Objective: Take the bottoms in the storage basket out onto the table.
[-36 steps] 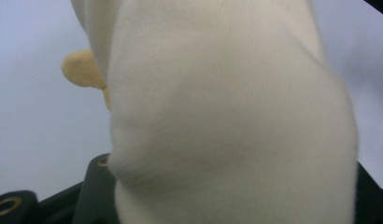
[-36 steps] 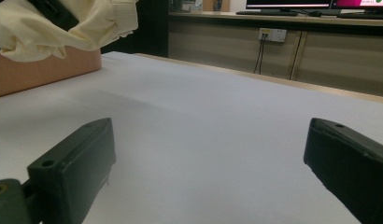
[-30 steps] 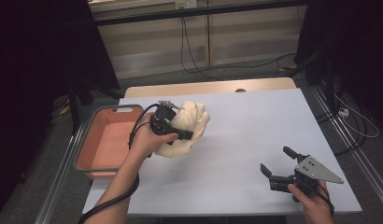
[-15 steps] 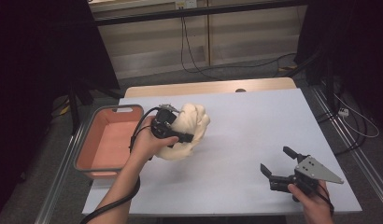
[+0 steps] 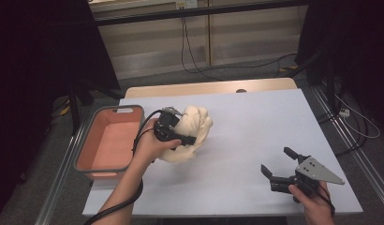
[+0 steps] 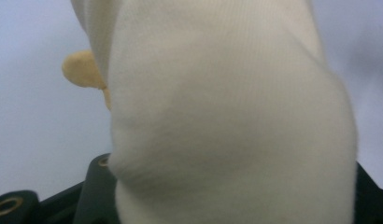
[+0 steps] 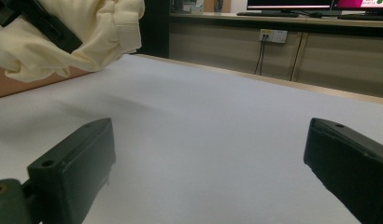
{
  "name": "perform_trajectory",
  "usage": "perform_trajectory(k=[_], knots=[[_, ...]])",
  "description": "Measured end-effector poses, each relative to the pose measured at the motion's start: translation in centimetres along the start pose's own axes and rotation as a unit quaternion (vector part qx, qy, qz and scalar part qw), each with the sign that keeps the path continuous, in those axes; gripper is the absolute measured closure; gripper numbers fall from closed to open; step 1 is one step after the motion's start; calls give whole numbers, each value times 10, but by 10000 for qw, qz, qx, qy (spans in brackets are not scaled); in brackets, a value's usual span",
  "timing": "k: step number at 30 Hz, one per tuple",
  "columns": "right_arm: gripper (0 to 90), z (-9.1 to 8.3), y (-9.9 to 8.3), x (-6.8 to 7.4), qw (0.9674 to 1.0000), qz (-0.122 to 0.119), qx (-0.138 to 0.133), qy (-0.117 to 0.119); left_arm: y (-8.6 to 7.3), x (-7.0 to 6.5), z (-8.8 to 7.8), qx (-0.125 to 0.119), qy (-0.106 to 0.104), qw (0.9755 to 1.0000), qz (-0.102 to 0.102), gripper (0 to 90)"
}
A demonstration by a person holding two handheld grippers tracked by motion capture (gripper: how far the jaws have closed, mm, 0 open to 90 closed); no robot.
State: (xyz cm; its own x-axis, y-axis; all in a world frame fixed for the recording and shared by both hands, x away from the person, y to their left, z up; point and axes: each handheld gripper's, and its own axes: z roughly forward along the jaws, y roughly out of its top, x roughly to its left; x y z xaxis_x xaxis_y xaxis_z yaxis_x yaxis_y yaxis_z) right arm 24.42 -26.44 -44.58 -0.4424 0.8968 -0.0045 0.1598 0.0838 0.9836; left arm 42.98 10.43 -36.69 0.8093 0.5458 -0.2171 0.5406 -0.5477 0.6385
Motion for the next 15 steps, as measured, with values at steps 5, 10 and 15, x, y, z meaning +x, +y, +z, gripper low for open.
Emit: perform_trajectory(k=[5, 10, 15], knots=[[19, 0, 0, 0, 10000, -2, 2, -2, -2, 0, 3, -6, -27, 10000, 9, 438], [19, 0, 0, 0, 10000, -12, 0, 1, -4, -1, 4, -52, 2, 10000, 11, 438], [19, 0, 0, 0, 10000, -13, -1, 2, -6, -1, 7, -31, 2, 10000, 31, 438]])
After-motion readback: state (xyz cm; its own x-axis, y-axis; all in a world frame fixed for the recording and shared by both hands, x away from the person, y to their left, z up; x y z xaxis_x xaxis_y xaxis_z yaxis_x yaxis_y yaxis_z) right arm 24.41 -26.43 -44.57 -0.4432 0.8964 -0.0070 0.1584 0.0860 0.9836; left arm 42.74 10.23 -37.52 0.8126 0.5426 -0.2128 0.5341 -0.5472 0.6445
